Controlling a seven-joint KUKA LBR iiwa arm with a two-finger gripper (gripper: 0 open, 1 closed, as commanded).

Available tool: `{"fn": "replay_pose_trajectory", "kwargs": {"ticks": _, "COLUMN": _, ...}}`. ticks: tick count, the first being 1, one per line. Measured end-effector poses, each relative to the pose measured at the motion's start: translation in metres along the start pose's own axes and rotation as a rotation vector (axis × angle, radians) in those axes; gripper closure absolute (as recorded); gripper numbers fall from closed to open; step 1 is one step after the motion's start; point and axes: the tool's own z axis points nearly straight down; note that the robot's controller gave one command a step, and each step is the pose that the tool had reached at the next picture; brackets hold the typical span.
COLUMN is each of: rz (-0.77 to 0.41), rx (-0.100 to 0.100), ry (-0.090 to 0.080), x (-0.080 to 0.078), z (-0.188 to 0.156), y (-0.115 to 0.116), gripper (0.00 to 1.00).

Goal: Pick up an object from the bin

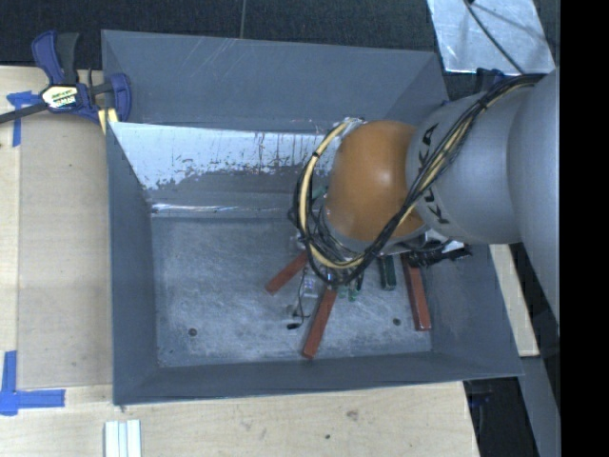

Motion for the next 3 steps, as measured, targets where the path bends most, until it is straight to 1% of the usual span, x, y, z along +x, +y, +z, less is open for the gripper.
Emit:
{"fn": "replay_pose_trajectory", "kwargs": {"ticks": 1, "rz": -0.333, "rx": -0.001, "ry": 0.002, "x": -0.010, "z": 0.031, "y": -0.002, "gripper": 0.00}}
{"fn": "replay_pose_trajectory", "kwargs": {"ticks": 2, "rz": -0.330, "rx": -0.002, "ry": -0.001, "x": -0.011, "z": 0.030, "y": -0.002, "gripper": 1.00}}
{"fn": "replay_pose_trajectory", "kwargs": {"ticks": 3, "rz": -0.300, "rx": -0.002, "ry": -0.012, "x": -0.007, "z": -0.150, "y": -0.016, "gripper": 1.00}}
